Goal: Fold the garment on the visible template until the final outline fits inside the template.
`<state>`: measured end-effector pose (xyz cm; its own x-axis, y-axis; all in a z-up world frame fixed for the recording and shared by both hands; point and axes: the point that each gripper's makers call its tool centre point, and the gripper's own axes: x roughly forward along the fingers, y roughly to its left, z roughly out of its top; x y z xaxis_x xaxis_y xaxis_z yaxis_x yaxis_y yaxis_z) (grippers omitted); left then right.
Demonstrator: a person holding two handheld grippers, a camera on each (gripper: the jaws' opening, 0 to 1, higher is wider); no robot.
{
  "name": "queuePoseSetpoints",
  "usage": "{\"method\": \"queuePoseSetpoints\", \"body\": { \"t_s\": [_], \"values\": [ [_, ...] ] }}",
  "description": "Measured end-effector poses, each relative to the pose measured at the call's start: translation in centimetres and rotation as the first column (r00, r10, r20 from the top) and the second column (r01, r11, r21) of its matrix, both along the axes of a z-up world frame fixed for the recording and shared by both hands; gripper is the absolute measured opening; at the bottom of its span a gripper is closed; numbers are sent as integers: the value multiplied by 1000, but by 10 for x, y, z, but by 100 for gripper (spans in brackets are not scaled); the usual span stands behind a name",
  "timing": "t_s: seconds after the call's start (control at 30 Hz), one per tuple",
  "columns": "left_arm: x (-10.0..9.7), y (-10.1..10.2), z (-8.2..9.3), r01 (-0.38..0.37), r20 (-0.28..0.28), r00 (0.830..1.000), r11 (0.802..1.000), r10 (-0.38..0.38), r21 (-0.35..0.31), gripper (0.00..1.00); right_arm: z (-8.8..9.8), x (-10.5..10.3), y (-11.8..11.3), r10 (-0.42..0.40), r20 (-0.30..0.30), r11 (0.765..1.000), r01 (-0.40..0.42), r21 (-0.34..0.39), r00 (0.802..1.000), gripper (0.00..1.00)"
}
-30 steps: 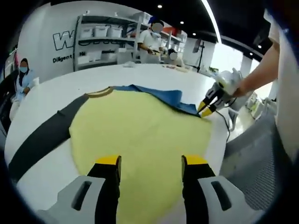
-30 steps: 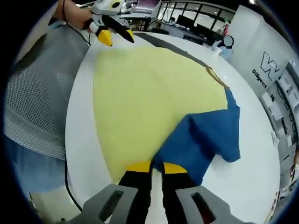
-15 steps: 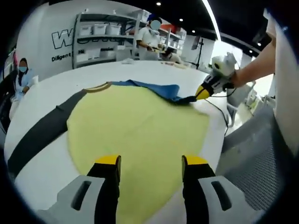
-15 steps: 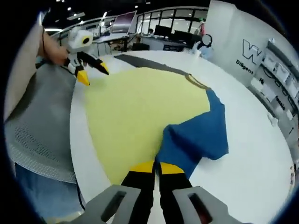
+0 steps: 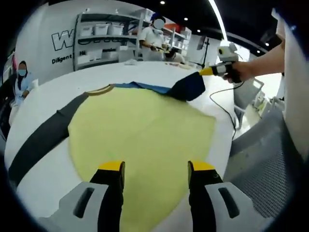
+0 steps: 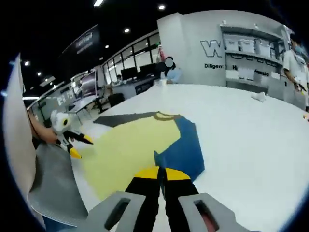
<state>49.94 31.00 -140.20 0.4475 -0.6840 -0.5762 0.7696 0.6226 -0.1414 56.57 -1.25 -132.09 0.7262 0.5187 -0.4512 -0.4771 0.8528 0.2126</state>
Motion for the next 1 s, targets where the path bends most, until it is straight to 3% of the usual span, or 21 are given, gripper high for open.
{"method": "queuePoseSetpoints", "body": {
  "t_s": [0.17, 0.33, 0.63, 0.7, 1.0],
  "values": [
    [1, -1, 3, 2, 6, 1000, 1000, -2, 0, 55, 12, 21, -40, -157, 24, 985, 155, 74, 987, 0],
    [3, -1, 4, -1, 13, 1000, 1000, 1, 5, 57, 16, 36, -71, -252, 33, 964, 247, 99, 967, 0],
    [3, 3, 3, -18, 12, 1000, 1000, 17, 16, 59, 20, 53, -115, -376, 45, 922, 369, 119, 926, 0],
    [2, 3, 2, -21, 10, 1000, 1000, 21, 19, 59, 26, 54, -115, -405, 45, 909, 397, 125, 913, 0],
    [1, 5, 2, -37, 4, 999, 999, 37, 26, 59, 18, 75, -153, -480, 28, 876, 476, 83, 877, 0]
  ]
}}
